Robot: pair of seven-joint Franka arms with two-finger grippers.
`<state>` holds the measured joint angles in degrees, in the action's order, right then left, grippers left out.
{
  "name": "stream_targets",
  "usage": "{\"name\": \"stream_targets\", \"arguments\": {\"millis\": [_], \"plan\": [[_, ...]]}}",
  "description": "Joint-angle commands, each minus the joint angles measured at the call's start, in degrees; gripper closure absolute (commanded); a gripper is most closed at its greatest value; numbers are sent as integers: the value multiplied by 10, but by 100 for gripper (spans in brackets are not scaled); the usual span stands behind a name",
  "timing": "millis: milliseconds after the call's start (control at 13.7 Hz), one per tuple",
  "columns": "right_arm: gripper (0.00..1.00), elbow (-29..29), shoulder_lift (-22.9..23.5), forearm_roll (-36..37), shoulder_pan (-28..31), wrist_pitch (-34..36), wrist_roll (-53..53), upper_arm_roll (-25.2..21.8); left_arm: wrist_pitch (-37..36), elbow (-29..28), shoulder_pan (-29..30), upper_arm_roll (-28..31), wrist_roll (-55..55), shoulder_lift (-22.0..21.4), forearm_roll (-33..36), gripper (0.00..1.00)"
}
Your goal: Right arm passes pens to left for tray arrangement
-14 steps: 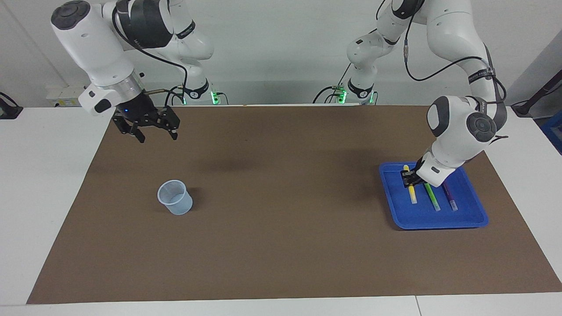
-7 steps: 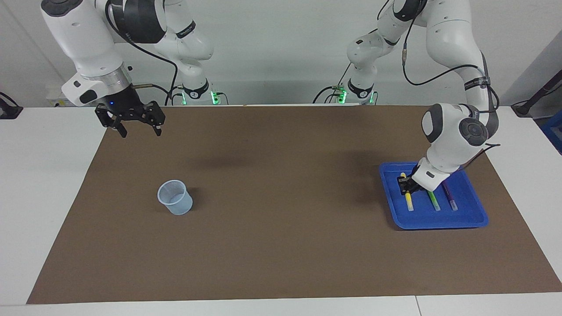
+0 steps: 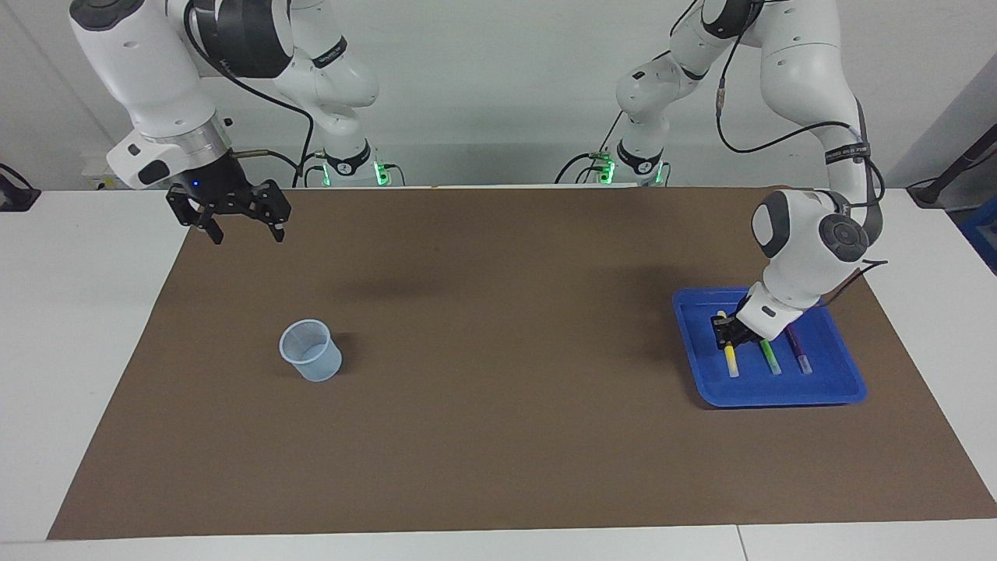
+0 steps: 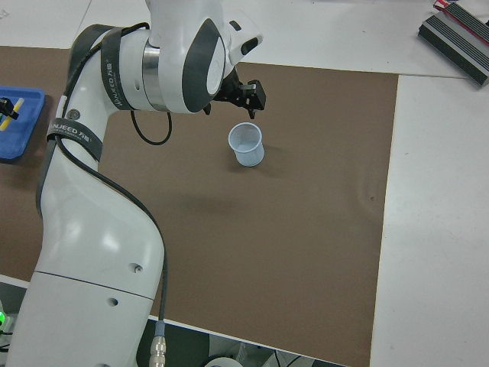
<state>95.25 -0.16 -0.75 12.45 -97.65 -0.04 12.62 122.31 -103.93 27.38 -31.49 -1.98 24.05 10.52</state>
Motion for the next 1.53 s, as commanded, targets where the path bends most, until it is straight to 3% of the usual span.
{"name": "stream_targets", "arguments": {"millis": [0,146,1311,1457], "plan": [[0,10,-11,2,6,4,-9,6,42,-43,15,-2,7,-15,11,100],[0,10,-11,3,6,4,-9,6,71,-65,24,-2,7,-16,11,100],[0,11,-19,2,13,7,-9,5,103,-83,24,-2,0,-16,11,100],[0,10,-19,2,11,6,-10,6,108,-87,25,-2,2,-16,11,87]]}}
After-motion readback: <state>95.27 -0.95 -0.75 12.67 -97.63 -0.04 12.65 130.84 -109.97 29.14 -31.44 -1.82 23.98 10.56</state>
